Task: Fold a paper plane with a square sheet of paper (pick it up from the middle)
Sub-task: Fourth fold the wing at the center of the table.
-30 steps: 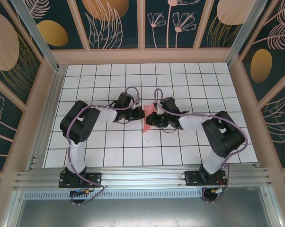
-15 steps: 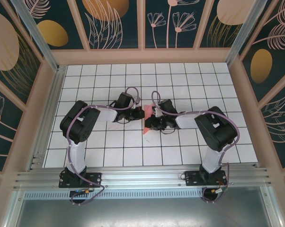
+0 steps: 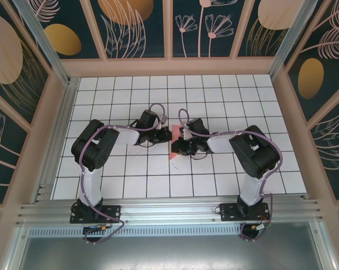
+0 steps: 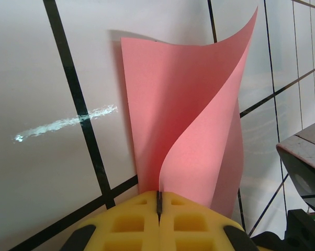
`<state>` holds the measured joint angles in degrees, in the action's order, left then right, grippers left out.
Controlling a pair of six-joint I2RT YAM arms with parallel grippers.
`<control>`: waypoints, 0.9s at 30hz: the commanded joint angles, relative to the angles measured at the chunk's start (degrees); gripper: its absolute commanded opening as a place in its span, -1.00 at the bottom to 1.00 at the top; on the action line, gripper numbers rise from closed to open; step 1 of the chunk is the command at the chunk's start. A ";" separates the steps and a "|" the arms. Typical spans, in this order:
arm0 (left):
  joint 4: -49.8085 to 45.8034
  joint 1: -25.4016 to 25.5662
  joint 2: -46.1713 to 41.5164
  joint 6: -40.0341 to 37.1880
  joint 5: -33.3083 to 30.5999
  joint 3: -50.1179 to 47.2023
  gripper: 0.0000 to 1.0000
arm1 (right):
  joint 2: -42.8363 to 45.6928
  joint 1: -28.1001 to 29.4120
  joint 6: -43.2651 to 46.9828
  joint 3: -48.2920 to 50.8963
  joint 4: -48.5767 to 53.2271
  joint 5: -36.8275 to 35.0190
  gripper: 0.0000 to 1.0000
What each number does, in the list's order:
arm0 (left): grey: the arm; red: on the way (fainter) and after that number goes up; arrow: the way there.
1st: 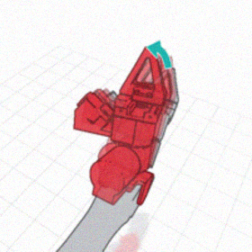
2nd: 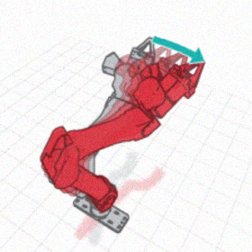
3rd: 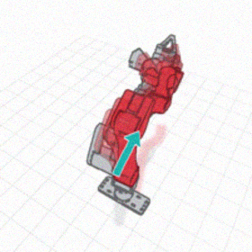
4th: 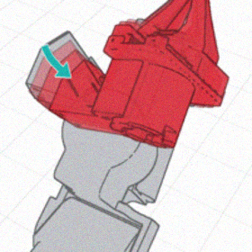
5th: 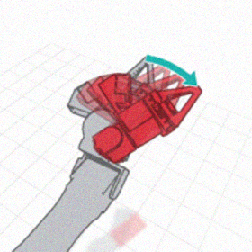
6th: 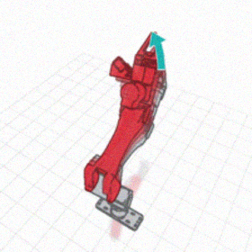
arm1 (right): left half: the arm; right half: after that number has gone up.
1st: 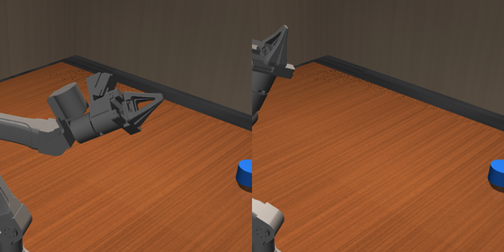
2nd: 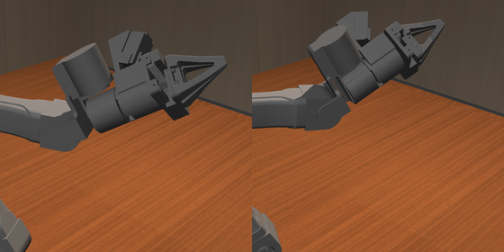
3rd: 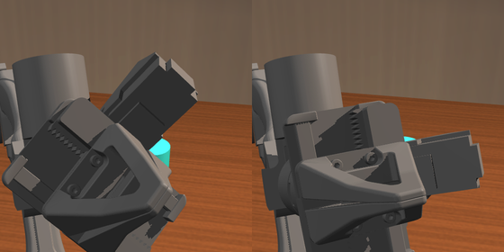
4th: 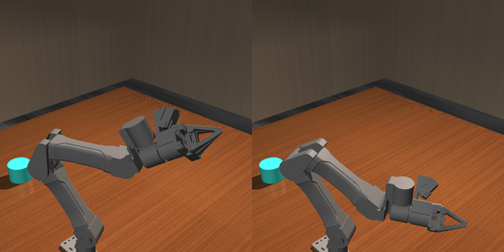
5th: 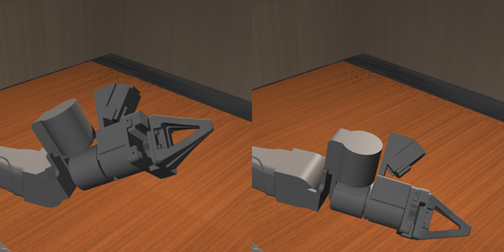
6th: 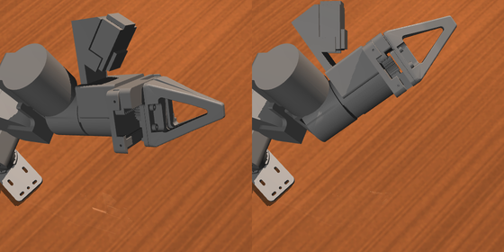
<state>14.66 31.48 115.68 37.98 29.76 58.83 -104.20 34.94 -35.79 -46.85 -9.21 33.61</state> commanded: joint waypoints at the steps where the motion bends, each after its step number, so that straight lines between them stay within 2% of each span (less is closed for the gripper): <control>1: -2.03 -0.23 4.34 -0.31 -5.24 -1.70 -1.00 | -1.76 0.82 0.24 -0.72 1.13 -0.18 -0.61; 7: -1.74 -0.23 4.54 0.08 -5.64 -2.08 -1.00 | -1.17 0.92 -1.07 -0.63 -0.42 0.30 -0.61; 13: -1.05 -0.20 4.68 0.44 -5.95 -2.75 -1.00 | 5.68 1.00 -2.38 3.31 -7.68 3.96 -0.62; 27: -1.03 -0.20 4.74 0.70 -6.21 -2.82 -1.00 | -0.23 2.74 -2.15 1.69 -5.93 2.22 -0.64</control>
<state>16.27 31.48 115.68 39.24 29.76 58.06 -102.85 37.01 -37.91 -44.21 -14.46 36.01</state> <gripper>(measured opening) 0.055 0.183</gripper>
